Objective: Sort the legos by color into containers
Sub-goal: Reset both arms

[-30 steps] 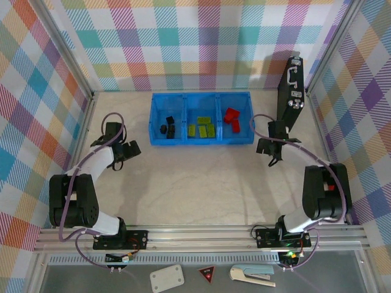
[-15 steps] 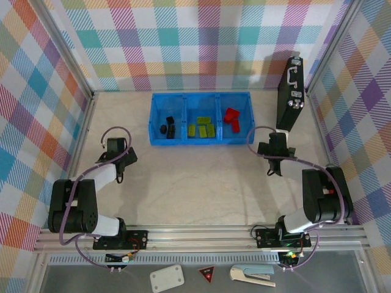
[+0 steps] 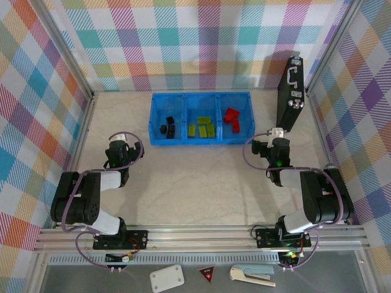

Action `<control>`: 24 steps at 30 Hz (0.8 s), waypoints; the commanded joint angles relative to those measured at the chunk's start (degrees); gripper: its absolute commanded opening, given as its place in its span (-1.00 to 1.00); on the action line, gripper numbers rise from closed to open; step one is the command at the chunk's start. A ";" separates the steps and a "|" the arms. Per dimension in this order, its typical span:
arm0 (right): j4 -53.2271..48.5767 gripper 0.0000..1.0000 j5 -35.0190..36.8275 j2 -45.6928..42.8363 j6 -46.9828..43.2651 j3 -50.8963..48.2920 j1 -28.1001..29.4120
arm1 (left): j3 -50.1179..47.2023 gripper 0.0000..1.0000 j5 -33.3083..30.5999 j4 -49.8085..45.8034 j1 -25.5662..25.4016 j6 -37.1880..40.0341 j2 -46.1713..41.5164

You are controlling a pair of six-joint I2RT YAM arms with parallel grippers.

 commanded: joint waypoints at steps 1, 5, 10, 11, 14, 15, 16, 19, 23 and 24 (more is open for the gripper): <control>4.53 0.98 -2.92 -0.37 -1.39 -0.80 -0.29 | -2.57 0.99 3.92 14.36 -0.88 3.16 3.97; 4.90 0.98 -3.78 -0.12 -1.32 -0.86 -0.62 | -1.86 1.00 5.92 12.68 -1.18 4.43 3.79; 9.75 0.98 -4.73 0.69 -0.23 -3.84 -1.53 | -1.19 0.99 3.86 11.18 -2.85 5.84 3.83; 14.90 0.98 -5.67 3.03 -0.39 -4.94 -2.18 | -1.24 0.99 3.72 11.20 -2.92 5.83 3.81; 10.11 0.98 -5.19 3.17 -0.02 -2.54 -2.11 | -1.15 1.00 3.75 11.09 -2.93 5.86 3.85; 11.36 0.98 -4.40 3.55 0.49 -2.39 -2.13 | -1.15 1.00 3.67 11.09 -2.91 5.79 3.85; 8.75 0.98 -3.33 2.67 1.25 -1.96 -2.25 | -1.15 0.99 3.70 11.09 -2.90 5.83 3.85; 9.02 0.98 -2.29 2.71 1.70 -2.17 -2.45 | -1.16 0.99 3.71 11.09 -2.96 5.85 3.86; 9.18 0.98 -2.75 3.00 1.71 -1.87 -2.57 | -1.24 0.99 3.65 11.18 -2.92 5.75 3.72; 8.77 0.98 -2.84 2.75 1.73 -1.91 -2.57 | -1.24 1.00 3.65 11.18 -2.91 5.79 3.72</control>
